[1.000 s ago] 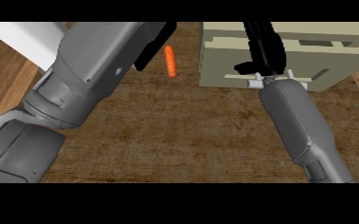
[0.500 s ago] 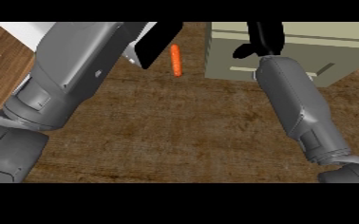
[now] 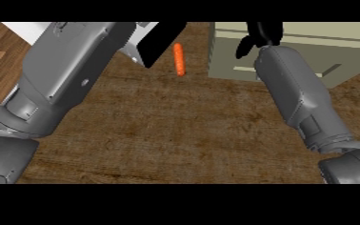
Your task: Pick up the can, place it into the drawer and close the drawer
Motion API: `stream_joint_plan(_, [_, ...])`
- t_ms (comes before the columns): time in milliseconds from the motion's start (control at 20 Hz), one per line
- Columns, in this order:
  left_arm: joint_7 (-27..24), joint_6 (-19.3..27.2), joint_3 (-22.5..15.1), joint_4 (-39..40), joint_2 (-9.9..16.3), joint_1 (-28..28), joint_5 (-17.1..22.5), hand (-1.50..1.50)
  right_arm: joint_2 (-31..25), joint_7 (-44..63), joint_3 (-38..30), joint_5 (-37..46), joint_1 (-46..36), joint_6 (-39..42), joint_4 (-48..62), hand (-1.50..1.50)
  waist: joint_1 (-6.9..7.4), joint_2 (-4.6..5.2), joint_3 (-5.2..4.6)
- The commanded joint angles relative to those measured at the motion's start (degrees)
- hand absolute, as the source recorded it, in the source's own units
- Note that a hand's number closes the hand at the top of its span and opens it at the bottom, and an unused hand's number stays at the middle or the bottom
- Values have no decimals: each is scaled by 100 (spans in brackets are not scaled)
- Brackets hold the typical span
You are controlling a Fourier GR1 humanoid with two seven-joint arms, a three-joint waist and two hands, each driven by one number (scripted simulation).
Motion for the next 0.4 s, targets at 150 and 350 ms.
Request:
stream_joint_plan(150, [109,-124,-62,-603,248,578,-9,-150,304,-516,-575,-661,-429,-253,-87,-150,79,-60,-31])
stream_joint_plan(350, [231,-44,-125,-1027,349,726,-64,-150,160,-782,-744,-775,-544,-136,54,-150,125,-61,-30])
